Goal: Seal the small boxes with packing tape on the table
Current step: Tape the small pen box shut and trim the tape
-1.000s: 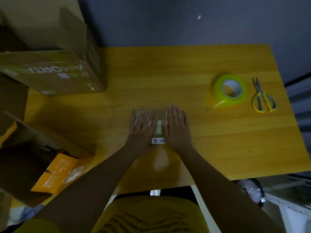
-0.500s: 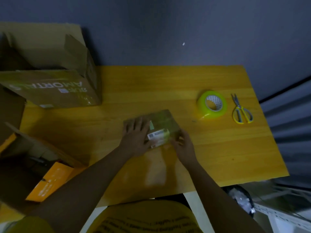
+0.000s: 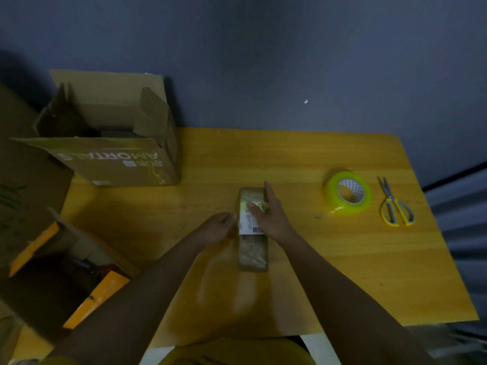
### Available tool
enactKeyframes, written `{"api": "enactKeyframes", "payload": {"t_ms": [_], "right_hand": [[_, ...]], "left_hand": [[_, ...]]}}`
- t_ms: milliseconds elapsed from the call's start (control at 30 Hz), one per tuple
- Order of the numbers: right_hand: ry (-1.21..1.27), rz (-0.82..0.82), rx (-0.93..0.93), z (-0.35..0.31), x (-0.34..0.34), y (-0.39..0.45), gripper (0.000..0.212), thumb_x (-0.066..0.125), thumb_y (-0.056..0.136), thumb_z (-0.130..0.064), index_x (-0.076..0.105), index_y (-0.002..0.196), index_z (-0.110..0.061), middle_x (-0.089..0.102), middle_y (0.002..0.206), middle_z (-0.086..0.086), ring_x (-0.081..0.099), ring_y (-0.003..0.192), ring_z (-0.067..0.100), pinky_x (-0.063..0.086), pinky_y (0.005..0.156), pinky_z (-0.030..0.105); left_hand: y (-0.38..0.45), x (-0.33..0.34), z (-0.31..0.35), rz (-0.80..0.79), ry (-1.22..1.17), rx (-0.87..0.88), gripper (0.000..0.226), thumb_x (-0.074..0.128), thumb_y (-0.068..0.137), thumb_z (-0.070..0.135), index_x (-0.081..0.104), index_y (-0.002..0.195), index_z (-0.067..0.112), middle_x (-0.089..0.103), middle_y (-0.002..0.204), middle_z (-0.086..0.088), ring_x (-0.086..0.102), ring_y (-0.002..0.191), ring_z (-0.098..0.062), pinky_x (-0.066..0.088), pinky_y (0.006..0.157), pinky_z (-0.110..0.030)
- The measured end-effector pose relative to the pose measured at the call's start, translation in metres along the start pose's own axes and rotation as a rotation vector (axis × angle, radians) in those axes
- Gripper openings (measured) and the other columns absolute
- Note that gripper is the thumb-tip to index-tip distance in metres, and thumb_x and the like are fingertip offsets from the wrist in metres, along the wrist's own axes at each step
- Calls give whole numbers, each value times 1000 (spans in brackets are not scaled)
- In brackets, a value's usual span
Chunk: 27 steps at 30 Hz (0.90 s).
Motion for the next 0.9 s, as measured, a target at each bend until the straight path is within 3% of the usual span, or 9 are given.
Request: {"api": "enactKeyframes", "payload": {"t_ms": [100,200,267,333,500,567,667,800,900], "right_hand": [[48,29,-26,-4,-2,6,60,51,100,-30,22,152,-28,52,129,13,60,103,33,51,76,44],[283,76,29,2,-11,8,43,50,100,-16,39,140,-26,50,132,11,61,103,28,55,82,42],[423,113,113,10,-11,4,39,48,101,-13,39,135,-29,51,130,12,61,102,24,56,82,39],[370,150,125,16,-8,2,44,45,101,-9,36,141,-24,49,130,8,56,107,20,51,87,38],[164,123,136,31,-9,-11,44,57,93,1,46,135,-6,47,123,5,49,110,19,45,80,34],[102,205,82,42,-22,-18,44,55,92,4,48,134,-5,45,133,13,50,118,27,46,83,36],[69,379,35,54,-59,-28,39,51,93,5,52,130,-6,46,127,7,55,109,23,43,81,21],[-46,509,-29,80,-127,-34,39,57,89,6,56,125,-6,49,125,14,55,107,25,50,87,41],[-187,574,-44,107,-175,-29,43,59,80,3,58,123,-1,52,120,21,55,108,40,49,88,51]], "left_hand": [[2,-3,-2,29,6,-13,47,38,101,43,45,138,14,52,137,-8,54,118,-23,43,89,-32],[0,-5,-4,8,-87,-45,61,37,98,53,33,146,15,41,146,-6,45,128,-25,39,92,-30],[2,-7,-11,11,-168,-70,71,42,95,56,22,150,16,36,150,-6,43,131,-25,40,96,-32],[3,-12,-17,57,-159,-61,73,51,93,50,20,151,17,37,149,-7,45,129,-26,43,99,-35],[8,-14,-15,204,384,-35,65,56,95,24,20,149,18,29,145,-17,31,130,-39,35,100,-43],[10,-7,-1,246,390,-7,65,54,93,19,20,148,19,23,146,-14,24,132,-37,31,104,-44],[17,9,28,322,445,123,65,53,89,15,25,146,20,19,147,-8,19,132,-31,25,107,-43],[36,47,79,304,524,261,53,49,94,19,34,145,19,21,149,-5,15,138,-29,22,110,-39],[53,85,119,272,552,331,50,49,96,23,35,144,21,24,147,-4,18,137,-26,20,112,-38]]}}
Point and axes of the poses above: each hand's wrist, its own y-axis towards the middle knuckle, its own x-axis out of the palm, z = x × y, the point moved 2 cm from there along y, towards the middle knuckle
